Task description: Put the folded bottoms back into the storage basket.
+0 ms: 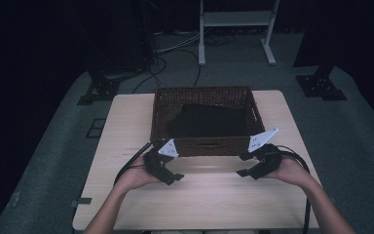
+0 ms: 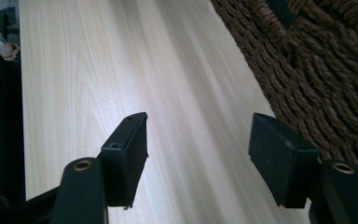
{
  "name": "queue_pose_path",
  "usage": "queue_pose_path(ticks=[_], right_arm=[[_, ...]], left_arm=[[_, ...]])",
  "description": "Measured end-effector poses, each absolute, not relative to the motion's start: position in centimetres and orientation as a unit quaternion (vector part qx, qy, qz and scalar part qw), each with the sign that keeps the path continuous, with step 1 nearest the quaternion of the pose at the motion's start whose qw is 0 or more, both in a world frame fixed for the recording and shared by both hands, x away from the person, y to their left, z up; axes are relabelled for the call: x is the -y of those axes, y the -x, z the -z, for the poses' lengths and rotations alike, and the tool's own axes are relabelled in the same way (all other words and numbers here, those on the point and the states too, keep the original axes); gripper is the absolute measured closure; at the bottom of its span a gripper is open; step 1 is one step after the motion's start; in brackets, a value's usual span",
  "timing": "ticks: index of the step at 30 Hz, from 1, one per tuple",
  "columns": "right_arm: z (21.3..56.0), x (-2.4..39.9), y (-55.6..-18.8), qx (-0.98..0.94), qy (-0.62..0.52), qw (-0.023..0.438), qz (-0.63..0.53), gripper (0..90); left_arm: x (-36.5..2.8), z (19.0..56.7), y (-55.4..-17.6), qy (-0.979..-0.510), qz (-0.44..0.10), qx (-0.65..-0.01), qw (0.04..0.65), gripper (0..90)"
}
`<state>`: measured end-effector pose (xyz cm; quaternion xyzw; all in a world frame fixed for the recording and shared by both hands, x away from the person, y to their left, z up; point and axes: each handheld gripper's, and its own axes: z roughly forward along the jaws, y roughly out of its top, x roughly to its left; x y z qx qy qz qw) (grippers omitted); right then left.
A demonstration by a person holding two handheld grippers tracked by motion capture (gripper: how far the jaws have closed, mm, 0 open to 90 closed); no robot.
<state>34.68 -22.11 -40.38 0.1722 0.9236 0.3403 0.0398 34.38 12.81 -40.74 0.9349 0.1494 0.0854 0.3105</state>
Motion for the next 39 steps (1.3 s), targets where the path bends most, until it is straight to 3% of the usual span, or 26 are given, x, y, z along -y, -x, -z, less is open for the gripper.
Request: queue_pose_path(ticks=[39], right_arm=[[44.2,24.9,-32.3,-0.908,-0.214,0.037,-0.358,35.8]], left_arm=[[-15.7,43.5,-32.1,-0.913,-0.109,-0.188,0.345,17.2]])
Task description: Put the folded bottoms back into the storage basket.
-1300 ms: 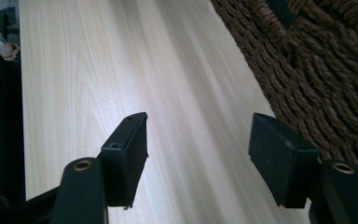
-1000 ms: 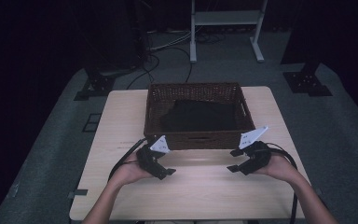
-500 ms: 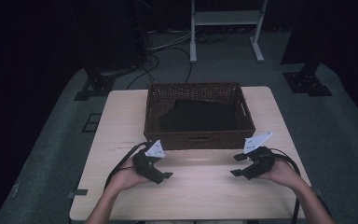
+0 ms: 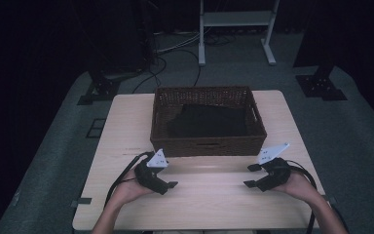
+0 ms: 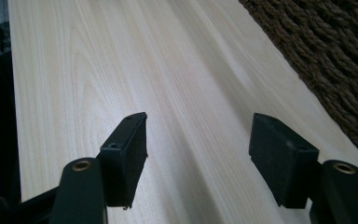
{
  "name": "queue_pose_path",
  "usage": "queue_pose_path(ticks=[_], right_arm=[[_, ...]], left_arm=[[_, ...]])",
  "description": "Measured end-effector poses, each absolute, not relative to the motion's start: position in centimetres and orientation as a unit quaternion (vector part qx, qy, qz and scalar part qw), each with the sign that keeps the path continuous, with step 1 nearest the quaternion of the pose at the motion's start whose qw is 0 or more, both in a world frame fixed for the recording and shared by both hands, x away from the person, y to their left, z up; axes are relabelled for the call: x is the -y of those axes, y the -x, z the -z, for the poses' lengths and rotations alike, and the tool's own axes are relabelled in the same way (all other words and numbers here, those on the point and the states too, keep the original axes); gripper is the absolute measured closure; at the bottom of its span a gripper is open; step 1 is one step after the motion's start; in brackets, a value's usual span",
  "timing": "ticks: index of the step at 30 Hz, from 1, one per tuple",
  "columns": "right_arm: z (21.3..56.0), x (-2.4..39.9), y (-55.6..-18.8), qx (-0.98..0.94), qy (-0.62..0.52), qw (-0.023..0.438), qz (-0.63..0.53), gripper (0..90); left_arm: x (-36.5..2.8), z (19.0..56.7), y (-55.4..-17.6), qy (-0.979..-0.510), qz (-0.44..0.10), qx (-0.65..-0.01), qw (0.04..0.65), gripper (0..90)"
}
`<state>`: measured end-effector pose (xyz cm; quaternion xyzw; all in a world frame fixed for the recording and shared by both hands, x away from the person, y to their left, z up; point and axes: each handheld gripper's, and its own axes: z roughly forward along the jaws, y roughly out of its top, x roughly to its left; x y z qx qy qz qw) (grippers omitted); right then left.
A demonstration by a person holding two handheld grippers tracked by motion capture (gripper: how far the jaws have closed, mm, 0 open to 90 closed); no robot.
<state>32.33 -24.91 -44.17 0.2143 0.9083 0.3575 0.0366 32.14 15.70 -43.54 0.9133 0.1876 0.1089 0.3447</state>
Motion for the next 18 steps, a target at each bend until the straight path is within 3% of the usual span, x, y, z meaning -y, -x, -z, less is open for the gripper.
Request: queue_pose_path(ticks=[18], right_arm=[[45.6,26.5,-30.6,-0.896,-0.233,0.056,-0.374,35.1]], left_arm=[[-16.8,44.9,-31.0,-0.898,-0.121,-0.207,0.37,15.1]])
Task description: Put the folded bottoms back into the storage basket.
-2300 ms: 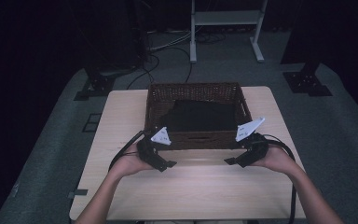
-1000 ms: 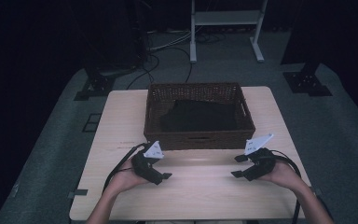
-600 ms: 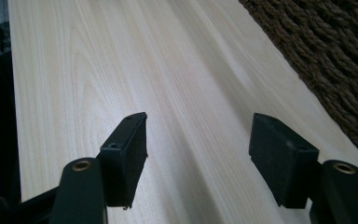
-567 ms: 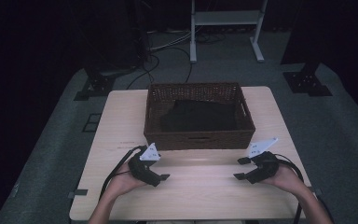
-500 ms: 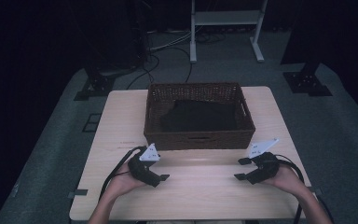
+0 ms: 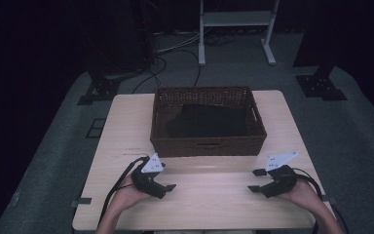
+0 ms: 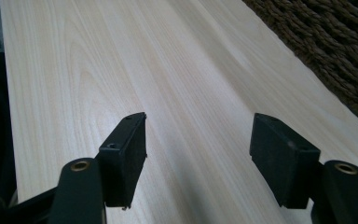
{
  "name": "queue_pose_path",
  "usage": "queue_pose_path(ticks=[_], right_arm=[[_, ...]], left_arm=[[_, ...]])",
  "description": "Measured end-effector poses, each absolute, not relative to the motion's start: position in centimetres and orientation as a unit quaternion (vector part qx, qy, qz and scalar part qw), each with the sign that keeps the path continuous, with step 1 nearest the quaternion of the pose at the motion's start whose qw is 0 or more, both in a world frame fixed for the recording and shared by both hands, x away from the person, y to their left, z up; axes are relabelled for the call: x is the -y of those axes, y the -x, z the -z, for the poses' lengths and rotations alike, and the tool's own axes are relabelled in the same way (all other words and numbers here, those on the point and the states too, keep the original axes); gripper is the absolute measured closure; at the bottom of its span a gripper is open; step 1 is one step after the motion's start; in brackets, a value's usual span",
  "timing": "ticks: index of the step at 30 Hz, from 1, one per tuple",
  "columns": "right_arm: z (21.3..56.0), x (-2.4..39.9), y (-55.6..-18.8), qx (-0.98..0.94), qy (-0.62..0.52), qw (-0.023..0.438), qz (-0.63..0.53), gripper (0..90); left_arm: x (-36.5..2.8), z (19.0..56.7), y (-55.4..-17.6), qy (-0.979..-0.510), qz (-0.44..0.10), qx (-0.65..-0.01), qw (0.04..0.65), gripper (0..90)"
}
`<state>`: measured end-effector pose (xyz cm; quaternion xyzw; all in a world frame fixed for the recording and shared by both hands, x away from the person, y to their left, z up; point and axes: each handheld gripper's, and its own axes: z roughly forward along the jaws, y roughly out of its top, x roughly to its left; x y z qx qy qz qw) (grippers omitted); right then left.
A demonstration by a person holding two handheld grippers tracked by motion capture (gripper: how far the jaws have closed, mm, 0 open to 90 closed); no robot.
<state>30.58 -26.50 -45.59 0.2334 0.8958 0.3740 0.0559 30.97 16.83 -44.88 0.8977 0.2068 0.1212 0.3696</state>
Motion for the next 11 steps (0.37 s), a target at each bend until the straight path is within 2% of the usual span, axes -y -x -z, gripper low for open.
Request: queue_pose_path(ticks=[11], right_arm=[[45.7,27.4,-29.0,-0.883,-0.245,0.071,-0.394,30.2]], left_arm=[[-18.2,45.7,-29.3,-0.883,-0.133,-0.226,0.39,13.2]])
